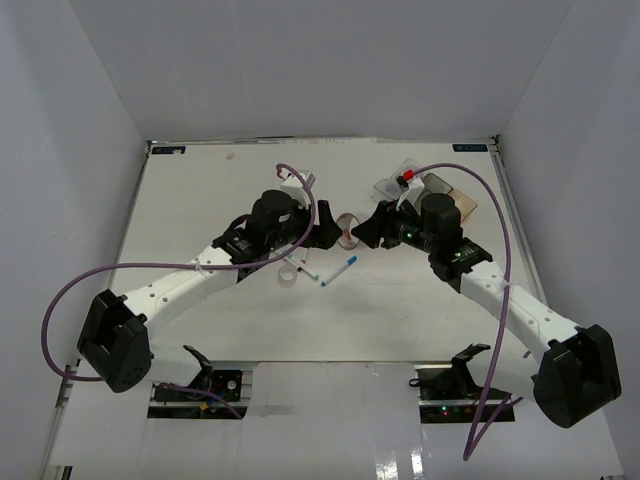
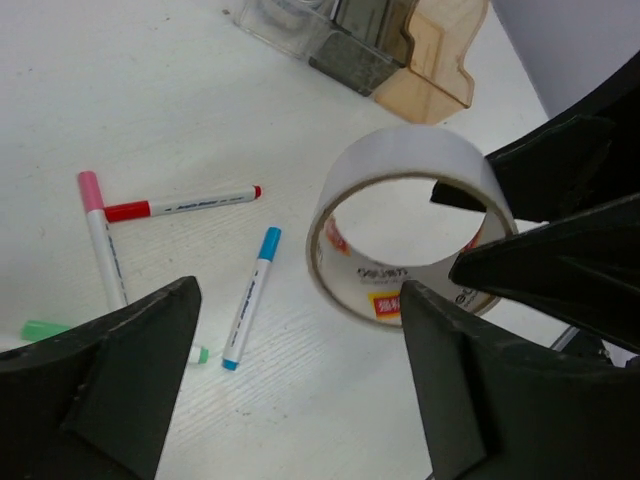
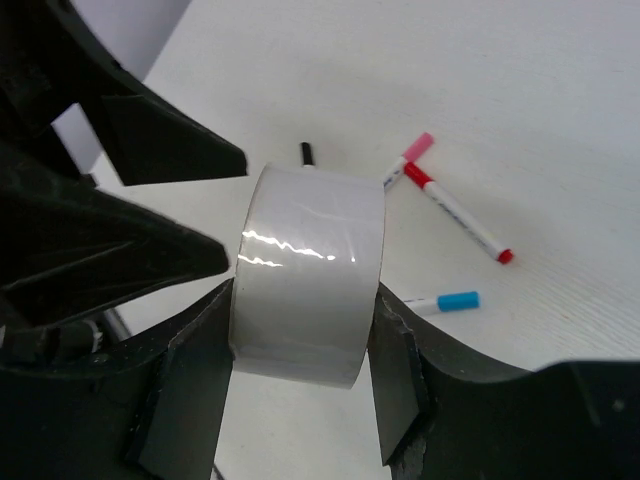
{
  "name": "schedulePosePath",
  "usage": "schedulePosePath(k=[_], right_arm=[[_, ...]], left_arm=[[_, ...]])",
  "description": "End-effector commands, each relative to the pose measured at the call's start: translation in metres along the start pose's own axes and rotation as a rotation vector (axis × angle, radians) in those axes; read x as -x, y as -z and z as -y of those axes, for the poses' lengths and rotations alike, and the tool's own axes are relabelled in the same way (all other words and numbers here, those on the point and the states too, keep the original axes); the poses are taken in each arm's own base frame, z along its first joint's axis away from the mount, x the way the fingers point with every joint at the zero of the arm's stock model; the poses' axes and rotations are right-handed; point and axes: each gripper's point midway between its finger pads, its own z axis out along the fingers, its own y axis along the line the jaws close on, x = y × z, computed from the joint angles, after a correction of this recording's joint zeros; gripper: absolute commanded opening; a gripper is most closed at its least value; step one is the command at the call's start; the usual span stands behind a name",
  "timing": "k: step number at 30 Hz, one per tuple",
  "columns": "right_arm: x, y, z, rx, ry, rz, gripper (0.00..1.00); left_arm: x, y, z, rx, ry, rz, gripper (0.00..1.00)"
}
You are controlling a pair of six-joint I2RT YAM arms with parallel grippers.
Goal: Sort the stationery into containers
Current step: Place the stationery in the storage box.
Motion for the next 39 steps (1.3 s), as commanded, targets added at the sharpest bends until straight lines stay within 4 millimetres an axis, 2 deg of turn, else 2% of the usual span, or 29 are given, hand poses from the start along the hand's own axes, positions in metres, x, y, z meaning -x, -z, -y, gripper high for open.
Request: schedulePosePath(k=[1, 2, 3, 4, 6, 7, 10, 13, 14, 15, 16, 17, 18, 19, 21, 25, 33, 39], right_arm=[[0.038, 0.009, 0.022, -0.181, 0.077, 0.109, 0.17], [0.037, 0.013, 0.032, -0.23, 0.077, 0.1, 0.17], [0.04, 0.017, 0.043, -0.282, 0.07, 0.108, 0.17], [0.054, 0.021, 0.053, -0.349, 0.073, 0.142, 0.16], [0.051, 0.029, 0.082, -0.477, 0.051, 0.101, 0.15], [0.055, 0.034, 0.092, -0.529, 0.046, 0.107, 0.15], [0.074, 0.044, 0.124, -0.656, 0.007, 0.13, 0.16], [0.084, 0.053, 0.155, -0.756, -0.036, 0.149, 0.19], [0.097, 0.058, 0.161, -0.776, -0.045, 0.174, 0.2], [0.1, 0.057, 0.166, -0.788, -0.055, 0.179, 0.2], [0.099, 0.056, 0.176, -0.82, -0.068, 0.168, 0.2], [0.111, 0.057, 0.18, -0.835, -0.072, 0.192, 0.21], [0.114, 0.058, 0.184, -0.857, -0.084, 0.199, 0.21], [0.109, 0.054, 0.194, -0.881, -0.099, 0.177, 0.21], [0.118, 0.053, 0.201, -0.91, -0.115, 0.194, 0.21], [0.116, 0.042, 0.222, -0.961, -0.157, 0.188, 0.22], [0.094, 0.025, 0.258, -1.05, -0.238, 0.149, 0.25], [0.085, 0.022, 0.278, -1.105, -0.287, 0.154, 0.28]], left_arm=[[0.017, 0.008, -0.007, 0.081, 0.008, 0.032, 0.94], [0.017, 0.01, -0.012, 0.113, 0.016, 0.011, 0.98], [0.019, 0.012, -0.016, 0.133, 0.017, 0.005, 0.98], [0.021, 0.014, -0.018, 0.148, 0.02, 0.001, 0.98], [0.025, 0.023, -0.028, 0.184, 0.028, -0.008, 0.98], [0.027, 0.026, -0.034, 0.209, 0.016, -0.003, 0.98], [0.03, 0.044, -0.058, 0.311, -0.015, 0.006, 0.98], [0.024, 0.062, -0.081, 0.409, -0.039, -0.009, 0.98], [0.023, 0.067, -0.087, 0.432, -0.052, -0.005, 0.98], [0.012, 0.07, -0.096, 0.458, -0.062, -0.024, 0.98], [0.012, 0.076, -0.099, 0.472, -0.066, -0.012, 0.98], [0.009, 0.079, -0.108, 0.504, -0.07, -0.01, 0.98], [-0.001, 0.082, -0.115, 0.525, -0.074, -0.026, 0.98], [-0.002, 0.086, -0.118, 0.536, -0.075, -0.018, 0.98], [-0.008, 0.09, -0.129, 0.574, -0.089, -0.027, 0.98], [-0.018, 0.1, -0.145, 0.638, -0.105, -0.037, 0.98], [-0.014, 0.107, -0.142, 0.619, -0.089, -0.011, 0.98], [-0.016, 0.105, -0.141, 0.608, -0.083, -0.018, 0.98]])
